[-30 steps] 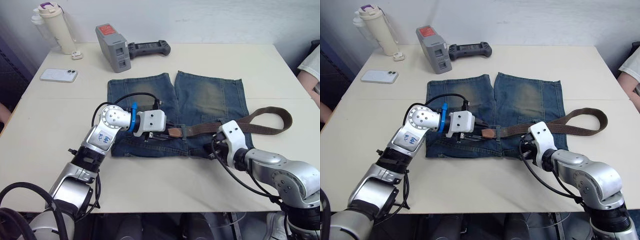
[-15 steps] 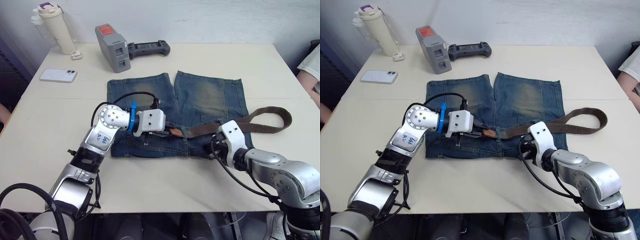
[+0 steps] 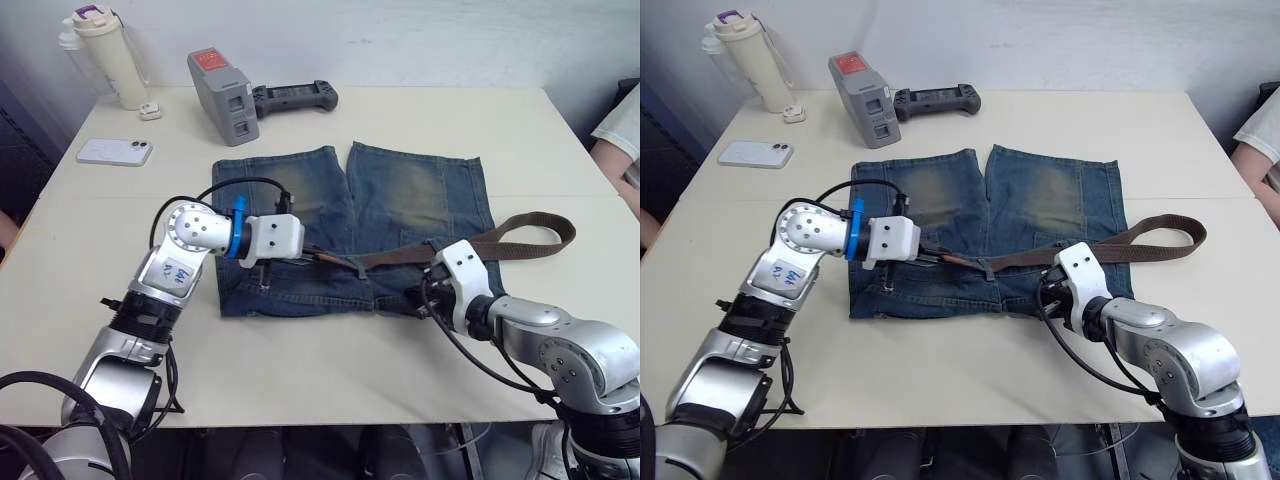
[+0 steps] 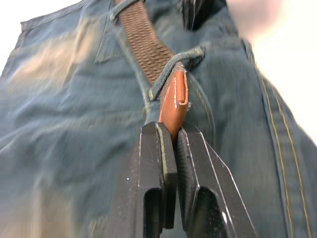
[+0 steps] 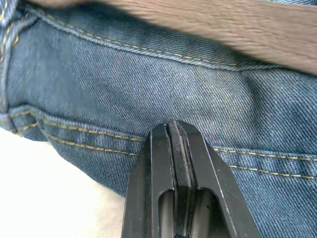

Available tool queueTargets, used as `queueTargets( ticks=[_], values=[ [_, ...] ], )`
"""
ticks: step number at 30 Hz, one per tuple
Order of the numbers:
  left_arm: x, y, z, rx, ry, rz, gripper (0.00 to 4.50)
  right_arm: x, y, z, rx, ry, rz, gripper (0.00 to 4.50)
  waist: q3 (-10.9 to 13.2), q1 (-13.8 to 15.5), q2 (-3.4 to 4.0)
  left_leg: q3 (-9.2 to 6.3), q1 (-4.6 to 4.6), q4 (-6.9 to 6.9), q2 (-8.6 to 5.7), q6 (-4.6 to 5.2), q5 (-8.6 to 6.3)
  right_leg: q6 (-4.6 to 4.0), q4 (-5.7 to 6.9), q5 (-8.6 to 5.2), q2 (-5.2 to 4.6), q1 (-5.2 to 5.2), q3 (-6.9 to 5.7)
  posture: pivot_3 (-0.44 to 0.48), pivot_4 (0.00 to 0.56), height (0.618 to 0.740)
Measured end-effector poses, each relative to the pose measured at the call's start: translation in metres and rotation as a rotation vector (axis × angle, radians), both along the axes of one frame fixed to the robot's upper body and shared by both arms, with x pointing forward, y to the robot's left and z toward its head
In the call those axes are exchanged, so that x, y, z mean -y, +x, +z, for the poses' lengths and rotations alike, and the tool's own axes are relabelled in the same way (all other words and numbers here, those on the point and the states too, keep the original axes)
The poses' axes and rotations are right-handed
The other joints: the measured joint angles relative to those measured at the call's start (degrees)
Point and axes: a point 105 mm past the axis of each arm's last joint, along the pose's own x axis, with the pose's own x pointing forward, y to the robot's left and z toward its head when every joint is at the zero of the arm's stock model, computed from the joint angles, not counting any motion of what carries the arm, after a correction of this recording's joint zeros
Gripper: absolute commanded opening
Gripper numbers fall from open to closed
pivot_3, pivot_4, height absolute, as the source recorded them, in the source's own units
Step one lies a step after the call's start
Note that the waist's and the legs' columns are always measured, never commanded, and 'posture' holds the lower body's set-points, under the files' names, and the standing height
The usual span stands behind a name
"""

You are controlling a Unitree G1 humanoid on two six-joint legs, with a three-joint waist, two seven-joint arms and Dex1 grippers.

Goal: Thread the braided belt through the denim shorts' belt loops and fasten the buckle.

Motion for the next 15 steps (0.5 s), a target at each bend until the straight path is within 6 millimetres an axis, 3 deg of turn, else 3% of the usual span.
queueTargets(
  ticks=[7,15],
  values=[
    [-0.029,-0.002,0.005,0.005,0.027,0.035,0.06,0.0,0.003,0.0,-0.012,0.01,0.016,0.0,0.0,-0.2,-0.02,0.0,0.13,-0.04,0.01,0.0,0.0,0.0,0.0,0.0,0.0,0.09,0.0,0.0,0.15,0.664],
    [-0.105,-0.008,-0.001,-0.037,0.103,0.231,0.06,0.008,0.005,-0.002,-0.025,-0.014,0.011,0.0,-0.1,0.0,-0.17,0.03,0.42,-0.05,0.02,0.04,-0.04,0.0,-0.05,0.0,-0.01,0.39,-0.08,0.0,0.15,0.664]
  ],
)
